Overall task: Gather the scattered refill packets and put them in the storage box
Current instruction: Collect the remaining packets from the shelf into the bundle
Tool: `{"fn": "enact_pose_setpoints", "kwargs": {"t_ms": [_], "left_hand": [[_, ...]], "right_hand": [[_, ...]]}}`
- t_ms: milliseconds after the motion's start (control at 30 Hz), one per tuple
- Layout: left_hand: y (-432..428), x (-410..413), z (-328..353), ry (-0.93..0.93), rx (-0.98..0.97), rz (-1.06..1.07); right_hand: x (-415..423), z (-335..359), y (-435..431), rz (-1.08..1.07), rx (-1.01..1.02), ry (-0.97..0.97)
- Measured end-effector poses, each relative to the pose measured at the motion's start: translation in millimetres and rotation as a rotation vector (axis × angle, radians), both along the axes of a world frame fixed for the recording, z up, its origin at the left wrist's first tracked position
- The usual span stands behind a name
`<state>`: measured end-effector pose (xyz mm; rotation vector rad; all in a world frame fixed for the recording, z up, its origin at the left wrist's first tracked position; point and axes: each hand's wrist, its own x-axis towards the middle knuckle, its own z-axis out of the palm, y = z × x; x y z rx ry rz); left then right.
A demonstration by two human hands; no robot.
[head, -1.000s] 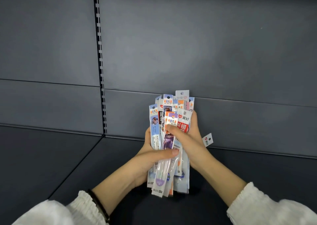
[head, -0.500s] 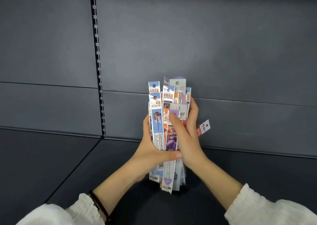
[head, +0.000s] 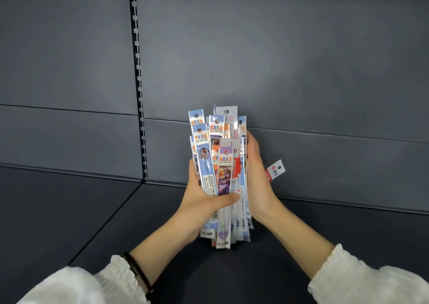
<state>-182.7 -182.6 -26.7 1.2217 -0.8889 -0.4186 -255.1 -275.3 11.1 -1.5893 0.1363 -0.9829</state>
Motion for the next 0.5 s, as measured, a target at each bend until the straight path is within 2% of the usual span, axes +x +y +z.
{"fn": "enact_pose_setpoints", "kwargs": {"t_ms": [100,167,300,333,400,433,500], "left_hand": [[2.2,5.0,1.2,0.012,-0.003,0.011],[5.2,11.6,2.0,0.024,-0.007,0.043],[9.7,24.6,2.8,0.088,-0.046,0.115],[10.2,26.5,2.4,0.113,-0.061,0.121],[9.2,27.9,1.5,0.158,-0.072,0.115],[8.4,28.0,0.9,0.173,-0.07,0.11],[7.5,27.9,-1.0,0.198,-0.062,0.095]], "right_hand": [[-2.9,4.8,-3.9,-0.021,-0.049,0.028],[-6.6,12.1,-9.2,-0.094,-0.02,-0.046],[-9.3,6.1,-19.0,-0.462,0.057,-0.23],[-7.0,1.3,-22.0,-0.53,0.095,-0.184],[-1.3,-7.2,-27.2,-0.558,0.231,0.058],[0.5,-10.9,-29.5,-0.493,0.323,0.187],[1.5,-17.5,-32.2,-0.236,0.489,0.321]]}}
